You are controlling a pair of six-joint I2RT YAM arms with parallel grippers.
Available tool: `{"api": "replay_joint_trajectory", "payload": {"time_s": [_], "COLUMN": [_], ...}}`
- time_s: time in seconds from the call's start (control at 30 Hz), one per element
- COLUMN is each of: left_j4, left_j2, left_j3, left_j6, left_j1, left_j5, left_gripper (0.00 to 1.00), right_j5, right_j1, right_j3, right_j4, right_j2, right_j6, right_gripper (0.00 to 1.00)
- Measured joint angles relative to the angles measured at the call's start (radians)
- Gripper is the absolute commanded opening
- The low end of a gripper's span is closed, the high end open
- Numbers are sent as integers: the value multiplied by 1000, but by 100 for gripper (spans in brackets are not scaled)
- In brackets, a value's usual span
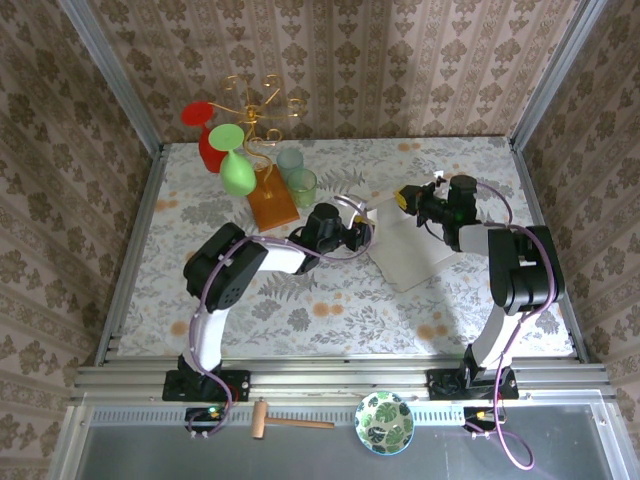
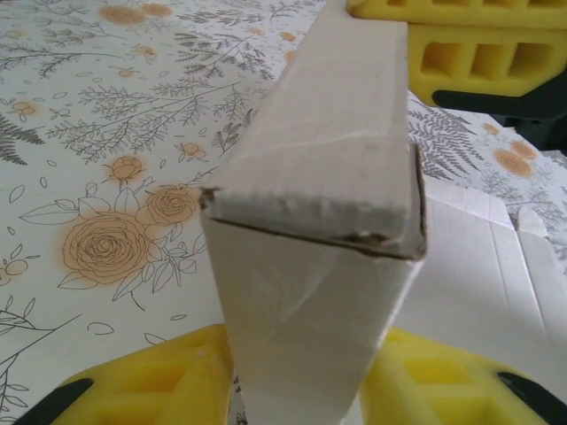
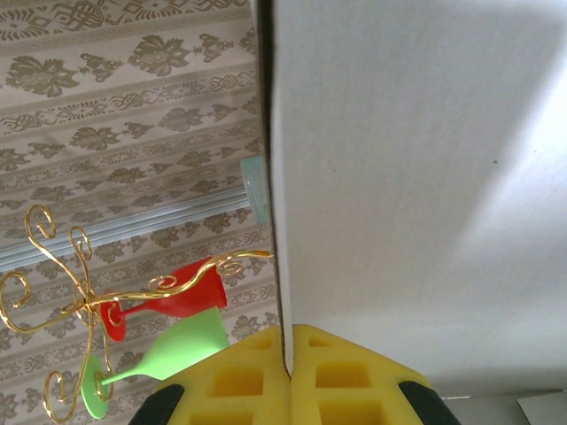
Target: Fold the paper box
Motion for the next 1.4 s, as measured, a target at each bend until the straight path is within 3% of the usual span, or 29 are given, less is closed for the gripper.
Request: {"api": "replay_joint_trajectory", "payload": {"time_s": [0.63,0.9,1.03,1.2,1.3,1.4], "left_j4": [-166,-225,-236,-235,-199,-148], "left_j2": [10,29,37,39,39,39], "left_j3": [99,149,164,165,144,117], "left_j6": [37,37,37,37,38,48], "left_j1": [-68,-86,-89,-91,-87,-79], "left_j5": [-282,-393,-430,-467,-473,-468], "left_gripper": [21,4,0,0,13,18], "right_j5": [20,47,60,84,93,103], "right_j1": [-2,7,11,18,22,29], "right_j3": [-13,-14,-14,-15,-16,-16], "right_j4": [58,68,69,72,71,67], "right_j2": [9,9,9,8,5,1], "right_j6": [43,64,73,92,101,107], "right_gripper": [0,0,0,0,0,0]}}
